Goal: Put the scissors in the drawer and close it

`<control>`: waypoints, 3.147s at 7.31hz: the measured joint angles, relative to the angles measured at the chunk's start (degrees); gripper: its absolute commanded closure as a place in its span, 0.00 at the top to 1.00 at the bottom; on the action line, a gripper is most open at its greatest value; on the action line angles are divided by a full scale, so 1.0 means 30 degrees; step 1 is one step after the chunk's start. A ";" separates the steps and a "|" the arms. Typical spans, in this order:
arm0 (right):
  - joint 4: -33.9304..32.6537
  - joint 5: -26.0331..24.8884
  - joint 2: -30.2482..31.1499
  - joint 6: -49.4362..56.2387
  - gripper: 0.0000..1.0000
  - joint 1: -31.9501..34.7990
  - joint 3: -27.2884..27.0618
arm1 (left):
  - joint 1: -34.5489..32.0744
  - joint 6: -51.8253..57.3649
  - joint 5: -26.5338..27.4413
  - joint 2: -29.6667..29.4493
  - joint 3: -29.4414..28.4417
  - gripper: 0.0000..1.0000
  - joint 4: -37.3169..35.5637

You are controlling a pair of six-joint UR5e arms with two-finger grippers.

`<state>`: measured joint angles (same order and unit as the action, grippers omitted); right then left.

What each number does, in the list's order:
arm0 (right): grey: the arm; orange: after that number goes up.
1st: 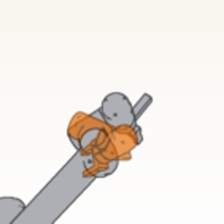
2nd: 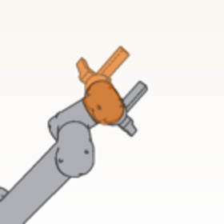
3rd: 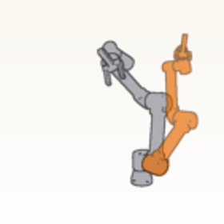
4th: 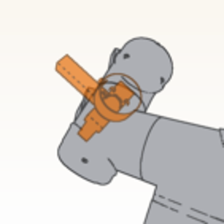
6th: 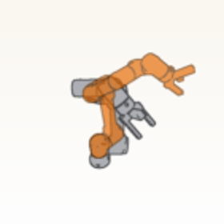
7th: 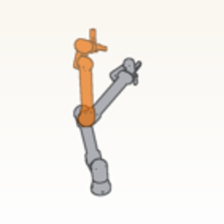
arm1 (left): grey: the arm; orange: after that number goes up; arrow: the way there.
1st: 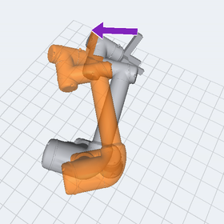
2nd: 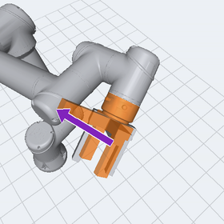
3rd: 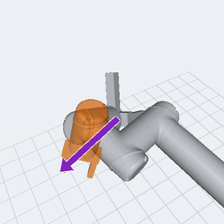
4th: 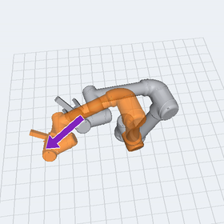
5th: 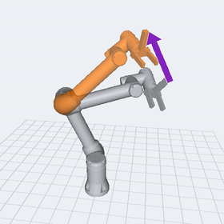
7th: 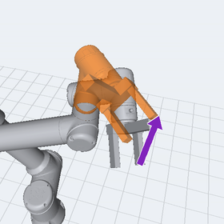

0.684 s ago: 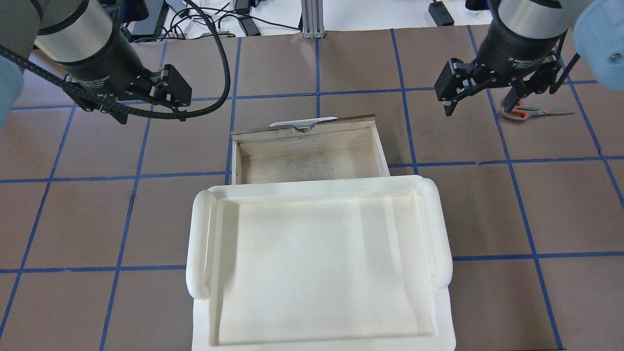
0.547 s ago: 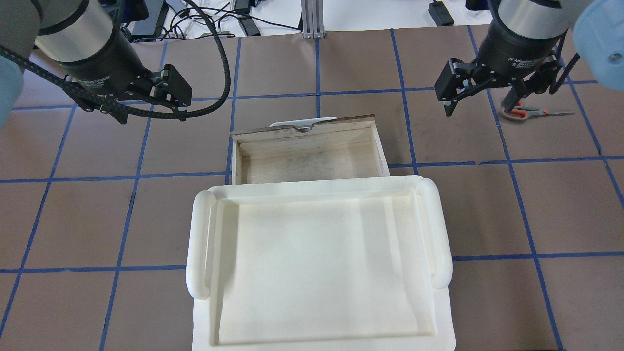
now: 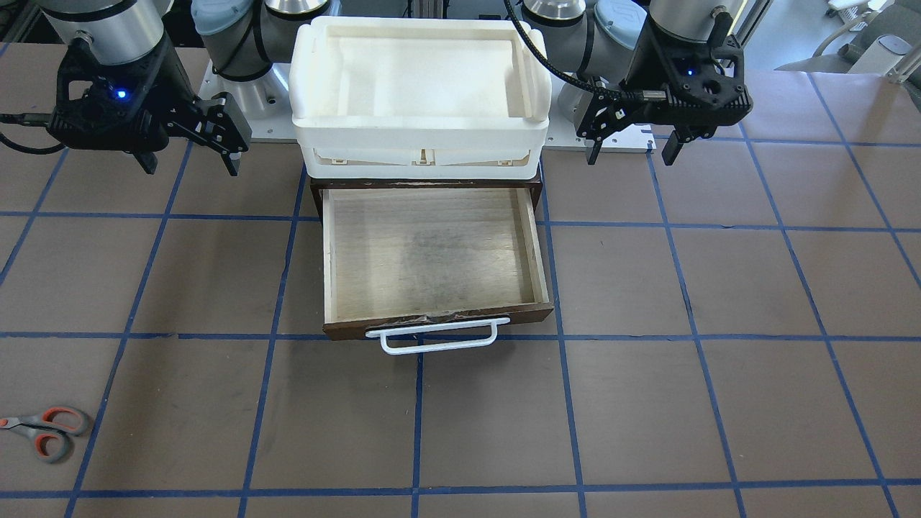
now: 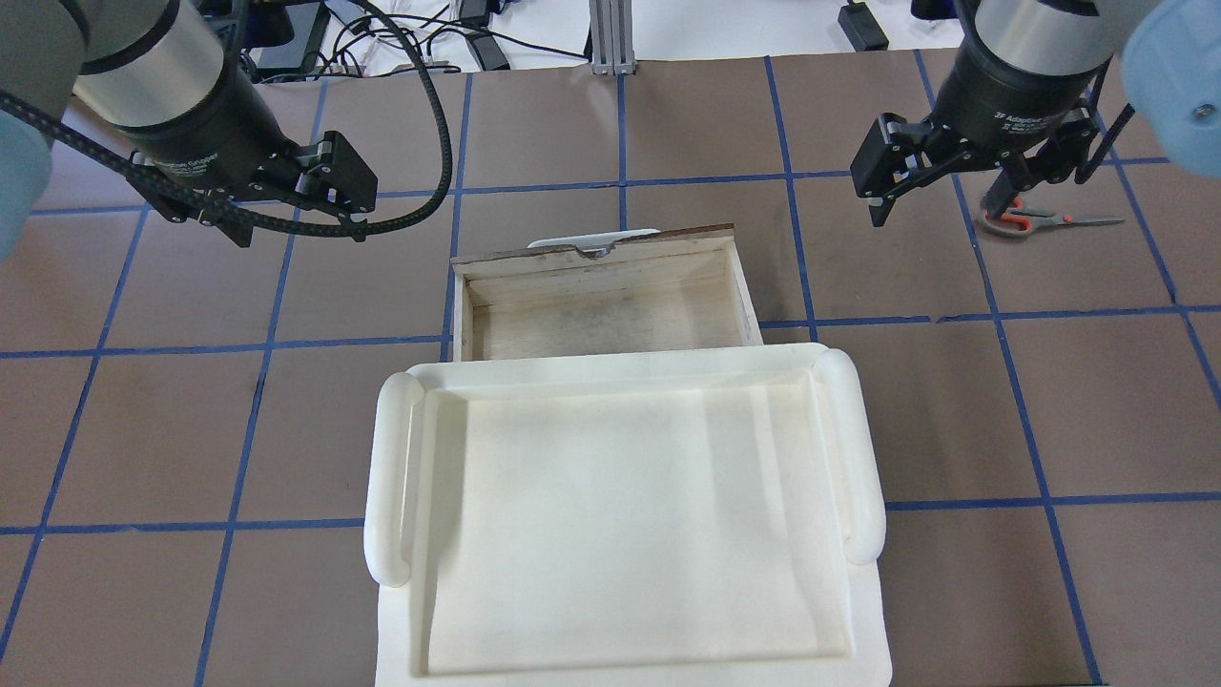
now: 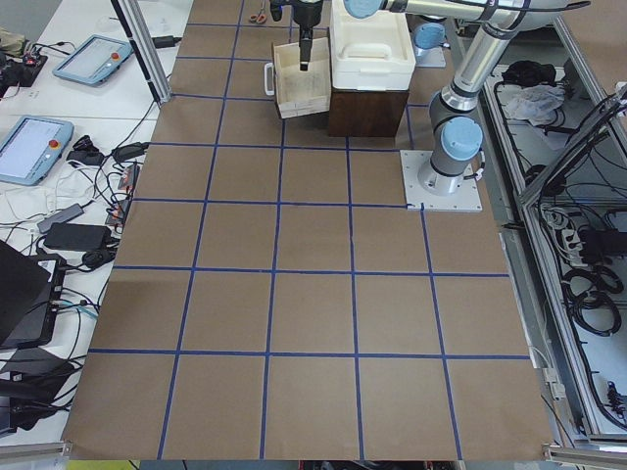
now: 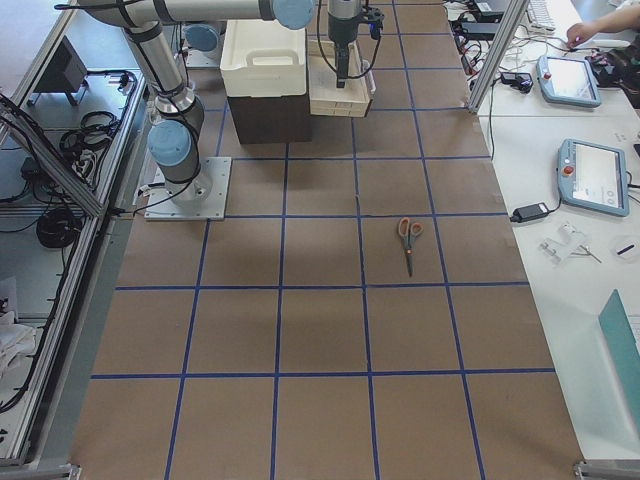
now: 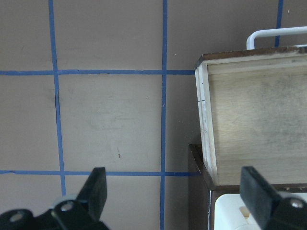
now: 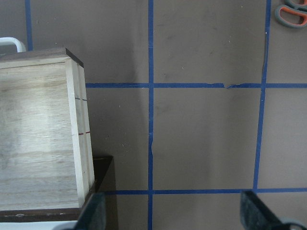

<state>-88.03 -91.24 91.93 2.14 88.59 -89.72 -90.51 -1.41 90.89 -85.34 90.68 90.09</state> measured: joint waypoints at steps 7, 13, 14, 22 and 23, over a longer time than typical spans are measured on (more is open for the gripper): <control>-0.0127 -0.0020 -0.0141 0.0105 1.00 0.0000 -0.0005 | 0.0006 0.0001 -0.0005 0.0001 -0.0021 1.00 -0.0043; -0.0183 -0.0101 -0.0262 0.0223 1.00 -0.0188 -0.0005 | 0.0022 0.0001 -0.0012 -0.0025 -0.0016 1.00 -0.0053; -0.0243 -0.0143 -0.0311 0.0508 1.00 -0.0231 -0.0005 | 0.0021 0.0001 -0.0017 -0.0027 -0.0020 1.00 -0.0057; -0.3374 0.0048 -0.3062 1.7198 1.00 -0.3783 -0.0005 | 0.0167 0.0024 -0.0011 -0.0020 -0.0016 1.00 -0.0057; -0.4227 0.0091 -0.3756 1.9349 1.00 -0.4294 -0.0004 | 0.0160 0.0018 -0.0016 -0.0032 -0.0014 1.00 -0.0058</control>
<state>-100.71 -90.97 80.67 60.19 75.71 -89.74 -90.03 -1.35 90.84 -85.44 90.64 89.91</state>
